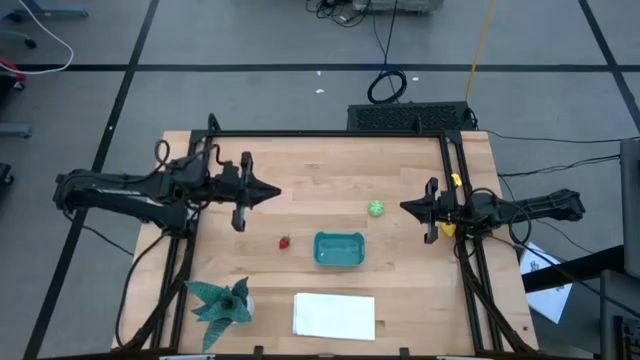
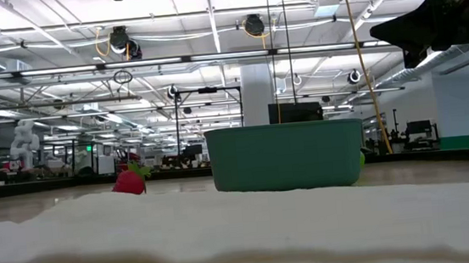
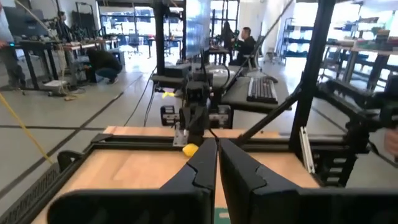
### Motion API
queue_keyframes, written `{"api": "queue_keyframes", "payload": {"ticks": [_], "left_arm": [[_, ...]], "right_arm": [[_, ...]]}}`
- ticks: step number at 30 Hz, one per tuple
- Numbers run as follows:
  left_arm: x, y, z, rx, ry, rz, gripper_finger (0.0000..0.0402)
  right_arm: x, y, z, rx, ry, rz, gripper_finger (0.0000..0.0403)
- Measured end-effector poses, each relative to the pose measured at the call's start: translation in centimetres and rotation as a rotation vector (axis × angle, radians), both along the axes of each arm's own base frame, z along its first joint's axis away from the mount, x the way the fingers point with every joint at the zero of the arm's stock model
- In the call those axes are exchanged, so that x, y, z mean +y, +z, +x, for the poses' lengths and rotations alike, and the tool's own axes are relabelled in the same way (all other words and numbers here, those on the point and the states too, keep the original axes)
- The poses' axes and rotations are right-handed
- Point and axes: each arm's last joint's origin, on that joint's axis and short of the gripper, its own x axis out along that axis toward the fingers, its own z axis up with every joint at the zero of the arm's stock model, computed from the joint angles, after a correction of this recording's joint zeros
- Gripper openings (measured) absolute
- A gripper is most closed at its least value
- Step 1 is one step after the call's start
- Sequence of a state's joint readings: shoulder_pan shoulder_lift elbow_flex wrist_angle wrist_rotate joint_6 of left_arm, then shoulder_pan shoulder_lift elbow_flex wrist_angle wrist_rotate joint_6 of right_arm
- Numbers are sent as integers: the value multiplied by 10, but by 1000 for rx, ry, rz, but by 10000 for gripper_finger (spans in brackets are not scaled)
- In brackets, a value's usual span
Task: Pick and placing Produce into tupperware
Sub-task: Put the red strawberry into the blue bin
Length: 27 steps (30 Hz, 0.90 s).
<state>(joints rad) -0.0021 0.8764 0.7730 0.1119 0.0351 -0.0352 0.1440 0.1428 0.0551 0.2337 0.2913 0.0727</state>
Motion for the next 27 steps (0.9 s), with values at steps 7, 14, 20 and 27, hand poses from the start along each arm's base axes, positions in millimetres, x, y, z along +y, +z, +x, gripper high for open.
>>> {"api": "queue_keyframes", "payload": {"ticks": [7,14,20,27], "left_arm": [[1,14,12,79,40,-52,21],[1,11,33,266,54,-76,21],[1,6,51,453,63,-71,21],[2,2,62,632,100,-107,21]], "right_arm": [[0,0,0,1,0,-2,0],[0,0,0,4,1,1,0],[0,0,0,3,-1,5,0],[0,0,0,4,0,4,0]]}}
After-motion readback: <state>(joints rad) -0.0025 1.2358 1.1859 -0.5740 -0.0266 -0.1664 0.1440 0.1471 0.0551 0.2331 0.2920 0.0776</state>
